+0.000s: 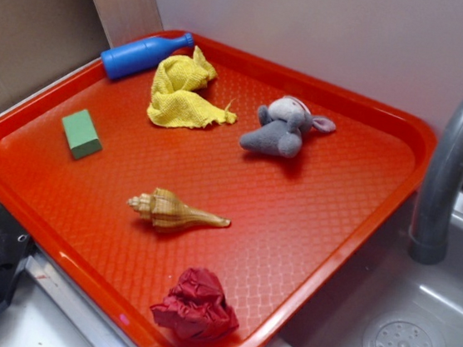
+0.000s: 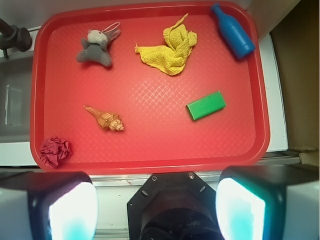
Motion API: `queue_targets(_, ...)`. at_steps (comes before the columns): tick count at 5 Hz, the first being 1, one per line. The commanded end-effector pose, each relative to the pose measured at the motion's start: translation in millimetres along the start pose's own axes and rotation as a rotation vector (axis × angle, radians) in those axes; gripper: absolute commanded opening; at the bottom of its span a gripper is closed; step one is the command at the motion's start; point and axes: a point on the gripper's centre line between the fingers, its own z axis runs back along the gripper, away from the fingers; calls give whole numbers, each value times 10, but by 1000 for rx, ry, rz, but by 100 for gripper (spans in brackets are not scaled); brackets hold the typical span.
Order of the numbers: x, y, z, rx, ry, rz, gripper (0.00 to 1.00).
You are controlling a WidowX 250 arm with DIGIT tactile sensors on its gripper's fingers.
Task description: Grab the green block.
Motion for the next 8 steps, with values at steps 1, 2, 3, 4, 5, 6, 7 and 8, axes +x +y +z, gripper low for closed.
queue_targets(1, 0, 0, 0, 0, 0, 0, 100)
queue_targets(2, 280, 106, -51, -23, -112, 247, 100)
queue_targets(3, 543, 243, -202, -14, -121, 498, 100)
queue_targets(4, 629, 403, -407, 31, -177, 741, 100)
queue_targets(5, 638, 600, -850, 134, -209, 975, 100)
queue_targets(6, 467, 749, -1163, 236, -189, 1182, 100)
queue_targets(7, 465, 825, -1456, 241, -140, 1175, 100)
queue_targets(8, 489, 946, -1784, 253, -101, 1112, 100)
